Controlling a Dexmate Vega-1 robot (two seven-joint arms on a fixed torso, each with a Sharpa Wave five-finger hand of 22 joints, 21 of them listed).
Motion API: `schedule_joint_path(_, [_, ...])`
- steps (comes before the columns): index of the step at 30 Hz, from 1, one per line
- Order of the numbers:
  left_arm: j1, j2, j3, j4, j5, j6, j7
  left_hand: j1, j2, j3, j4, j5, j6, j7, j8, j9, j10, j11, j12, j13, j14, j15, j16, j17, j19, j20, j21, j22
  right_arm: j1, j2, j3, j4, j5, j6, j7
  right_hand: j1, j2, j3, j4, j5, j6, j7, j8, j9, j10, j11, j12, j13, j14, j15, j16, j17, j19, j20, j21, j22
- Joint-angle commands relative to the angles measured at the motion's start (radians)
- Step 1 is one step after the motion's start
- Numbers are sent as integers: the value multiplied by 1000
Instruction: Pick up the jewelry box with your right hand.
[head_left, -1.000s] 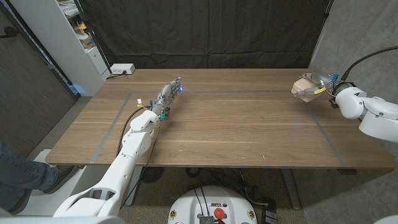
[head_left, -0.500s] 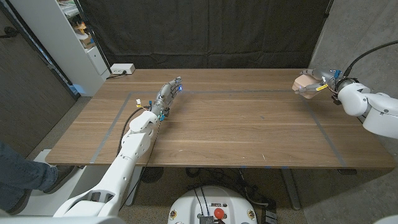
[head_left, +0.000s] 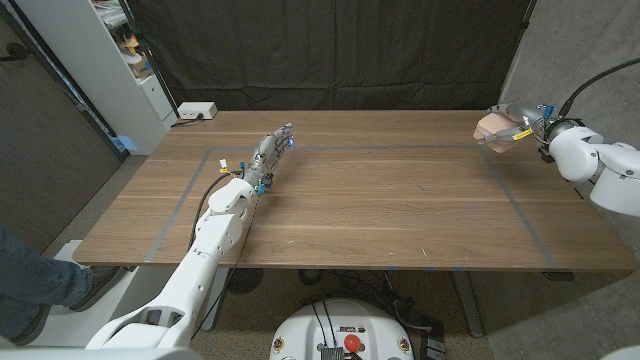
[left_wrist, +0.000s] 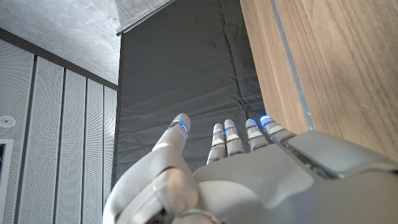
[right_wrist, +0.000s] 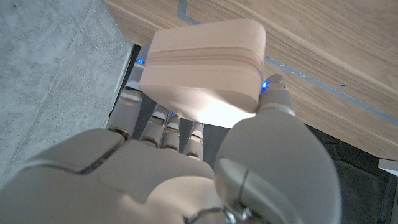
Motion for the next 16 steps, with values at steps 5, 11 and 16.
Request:
schedule_joint_path(5, [-21, -4, 9, 15, 6, 1, -5, 10, 4, 4, -1, 4, 6, 3, -4, 4, 7, 8, 1, 3, -1, -2, -2, 1, -2, -5, -5, 3, -7, -13, 18, -3, 18, 1, -4, 147, 165, 7, 1, -8, 8, 6, 0, 1, 36, -21, 5, 7, 9, -28, 2, 2, 82, -71, -2, 3])
schedule_joint_path(11, [-22, -5, 9, 17, 7, 4, 0, 12, 4, 4, -2, 5, 7, 3, -4, 4, 7, 0, 0, 3, -1, -11, -3, 1, -13, -11, -10, 3, 3, -10, 8, 1, 15, 5, 3, 148, 166, 7, 1, -12, 10, 5, 0, 2, 39, -26, 5, 8, 11, -27, 0, 1, 83, -71, -4, 3])
schedule_joint_path(16, [-21, -3, 9, 19, 9, 3, -2, 14, 3, 4, -3, 5, 7, 1, -3, 4, 8, 2, 0, 3, -2, -14, -3, 0, -18, -12, -13, 3, 8, -9, 0, -2, 8, -2, 7, 147, 167, 6, 2, -15, 11, 5, -1, 2, 41, -24, 5, 9, 12, -30, -1, 1, 84, -72, -6, 3])
